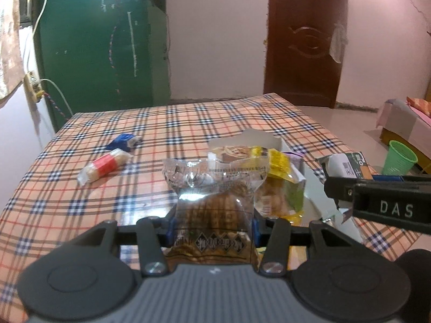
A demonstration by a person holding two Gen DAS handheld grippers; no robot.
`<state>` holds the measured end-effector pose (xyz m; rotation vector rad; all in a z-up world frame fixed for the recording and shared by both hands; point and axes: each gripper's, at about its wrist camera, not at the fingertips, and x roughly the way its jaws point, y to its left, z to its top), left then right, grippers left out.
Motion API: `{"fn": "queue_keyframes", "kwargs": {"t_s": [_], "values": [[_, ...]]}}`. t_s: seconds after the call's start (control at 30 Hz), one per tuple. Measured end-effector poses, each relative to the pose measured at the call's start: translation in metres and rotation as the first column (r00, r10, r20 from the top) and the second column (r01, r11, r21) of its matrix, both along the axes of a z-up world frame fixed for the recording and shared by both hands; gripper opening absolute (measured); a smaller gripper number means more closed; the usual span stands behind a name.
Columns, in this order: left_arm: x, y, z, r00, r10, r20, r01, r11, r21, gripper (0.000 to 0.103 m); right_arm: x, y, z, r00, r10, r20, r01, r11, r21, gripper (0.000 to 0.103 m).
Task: Organize snacks
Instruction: 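Carry the cookie bag and biscuit packet over the white box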
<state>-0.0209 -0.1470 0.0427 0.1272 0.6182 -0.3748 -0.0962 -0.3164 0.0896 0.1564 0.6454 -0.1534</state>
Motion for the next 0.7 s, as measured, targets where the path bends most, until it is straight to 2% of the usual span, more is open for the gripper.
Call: {"fn": "queue_keyframes", "kwargs": {"t_s": [0.4, 0.7], "values": [[-0.003, -0.022, -0.007, 0.997, -0.075, -0.014, 0.076, 0.997, 0.003, 0.048, -0.019, -0.018, 0.004, 0.999, -0.053, -0.003, 0.053, 0.998, 0.012, 0.059], [-0.001, -0.033, -0.018, 0.992, -0.121, -0.034, 0.121, 0.993, -0.004, 0.048, -0.016, -0.019, -0.003, 0.997, -0.078, -0.024, 0.079, 0.997, 0.021, 0.060]]}}
